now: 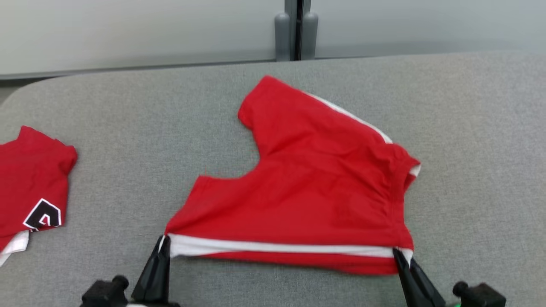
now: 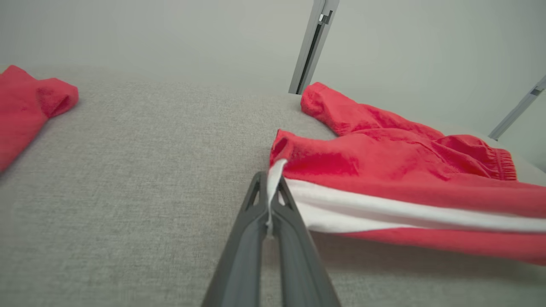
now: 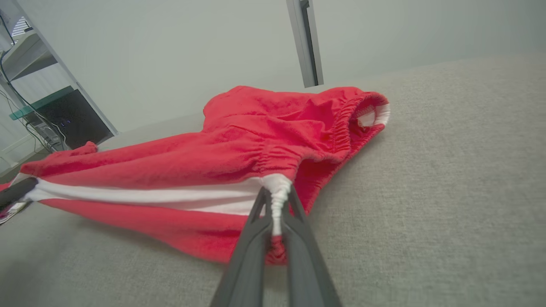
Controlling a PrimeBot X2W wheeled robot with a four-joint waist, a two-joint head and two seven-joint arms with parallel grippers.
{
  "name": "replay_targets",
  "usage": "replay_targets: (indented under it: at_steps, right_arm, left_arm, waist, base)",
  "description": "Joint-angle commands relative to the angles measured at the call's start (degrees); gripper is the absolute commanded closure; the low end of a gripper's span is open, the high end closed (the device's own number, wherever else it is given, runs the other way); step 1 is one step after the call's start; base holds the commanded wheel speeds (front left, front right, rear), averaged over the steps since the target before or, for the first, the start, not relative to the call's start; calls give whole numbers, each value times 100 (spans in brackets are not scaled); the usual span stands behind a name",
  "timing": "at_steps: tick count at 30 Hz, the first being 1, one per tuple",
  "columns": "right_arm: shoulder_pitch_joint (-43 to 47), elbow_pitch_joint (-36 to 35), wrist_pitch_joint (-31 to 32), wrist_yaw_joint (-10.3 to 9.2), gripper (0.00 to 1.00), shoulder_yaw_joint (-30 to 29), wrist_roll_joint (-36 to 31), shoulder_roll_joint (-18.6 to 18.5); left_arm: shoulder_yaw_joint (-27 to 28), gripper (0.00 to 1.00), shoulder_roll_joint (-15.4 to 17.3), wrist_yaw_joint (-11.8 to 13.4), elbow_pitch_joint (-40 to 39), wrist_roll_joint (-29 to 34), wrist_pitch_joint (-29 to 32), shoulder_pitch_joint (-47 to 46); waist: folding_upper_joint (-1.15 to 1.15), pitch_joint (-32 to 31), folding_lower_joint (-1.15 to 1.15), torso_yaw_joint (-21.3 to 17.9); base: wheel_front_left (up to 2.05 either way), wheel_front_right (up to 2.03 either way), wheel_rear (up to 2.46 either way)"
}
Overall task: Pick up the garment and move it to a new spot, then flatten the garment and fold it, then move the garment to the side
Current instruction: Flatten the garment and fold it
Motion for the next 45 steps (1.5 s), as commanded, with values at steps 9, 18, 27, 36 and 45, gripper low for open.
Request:
replay_targets:
  at_steps: [9,18,27,36,45]
  right_arm:
    - [576,-192,-29,-2,100,-36,-49,78]
    - [-22,-158,44,-2,100,-130,-22,188]
    - [-1291,-28,165,-1,100,-329,175,356]
    - [-2249,229,62,-1,100,-353,382,480]
    - [-2936,739,-20,-1,100,-60,638,525]
  left_arm:
    - [39,100,29,231,-590,-134,93,556]
    - [-48,100,26,234,-470,-253,383,-684]
    - [-434,100,143,57,545,-155,819,-2922]
    - [-662,100,117,-39,2265,-291,749,-5043]
    - [-947,100,118,-81,4049,-348,445,-6407]
  waist:
    - [0,-294,0,-82]
    - [0,223,0,-204]
    - [0,1180,0,-516]
    - [0,1814,0,-806]
    - [0,2074,0,-1155]
  base:
    - [0,0,0]
    - [0,0,0]
    - [0,0,0]
    - [0,0,0]
    - [0,0,0]
